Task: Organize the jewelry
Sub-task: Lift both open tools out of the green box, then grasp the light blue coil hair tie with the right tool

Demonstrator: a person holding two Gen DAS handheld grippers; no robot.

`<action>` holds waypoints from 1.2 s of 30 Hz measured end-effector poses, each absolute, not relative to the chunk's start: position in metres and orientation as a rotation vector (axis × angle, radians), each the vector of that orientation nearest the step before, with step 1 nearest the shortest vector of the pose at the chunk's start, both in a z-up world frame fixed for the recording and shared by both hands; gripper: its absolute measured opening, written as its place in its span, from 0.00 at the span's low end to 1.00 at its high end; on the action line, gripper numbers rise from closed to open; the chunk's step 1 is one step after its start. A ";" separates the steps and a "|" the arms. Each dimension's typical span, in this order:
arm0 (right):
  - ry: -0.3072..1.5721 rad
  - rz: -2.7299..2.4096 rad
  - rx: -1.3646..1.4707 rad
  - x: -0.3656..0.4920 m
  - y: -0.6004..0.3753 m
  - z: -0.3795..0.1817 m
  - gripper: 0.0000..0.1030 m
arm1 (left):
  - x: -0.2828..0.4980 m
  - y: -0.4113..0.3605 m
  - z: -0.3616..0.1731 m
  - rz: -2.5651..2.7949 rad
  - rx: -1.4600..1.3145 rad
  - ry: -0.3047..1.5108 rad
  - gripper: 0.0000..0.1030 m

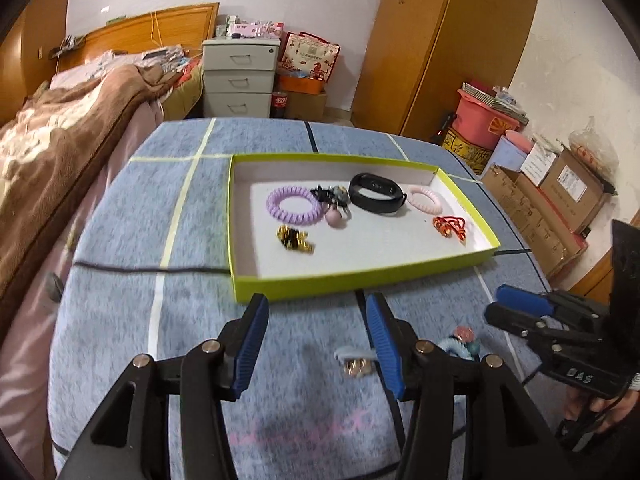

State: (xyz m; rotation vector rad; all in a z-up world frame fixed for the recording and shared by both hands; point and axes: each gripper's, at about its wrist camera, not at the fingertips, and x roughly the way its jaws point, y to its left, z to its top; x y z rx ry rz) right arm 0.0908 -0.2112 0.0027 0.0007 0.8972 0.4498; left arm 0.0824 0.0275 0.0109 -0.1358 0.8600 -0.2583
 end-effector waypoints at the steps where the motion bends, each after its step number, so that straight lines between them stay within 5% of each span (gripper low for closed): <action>1: 0.897 0.469 -0.003 0.091 -0.208 0.001 0.36 | 0.080 0.030 0.009 -0.255 -0.141 0.864 0.52; 25: 0.958 0.667 -0.238 0.087 -0.164 -0.023 0.35 | 0.058 0.049 -0.006 -0.225 -0.168 0.894 0.52; 27: 0.956 0.660 -0.257 0.085 -0.162 -0.023 0.20 | 0.058 0.049 -0.006 -0.226 -0.170 0.898 0.52; 36: 0.948 0.639 -0.224 0.085 -0.168 -0.019 0.10 | 0.059 0.040 -0.015 -0.280 -0.170 0.921 0.52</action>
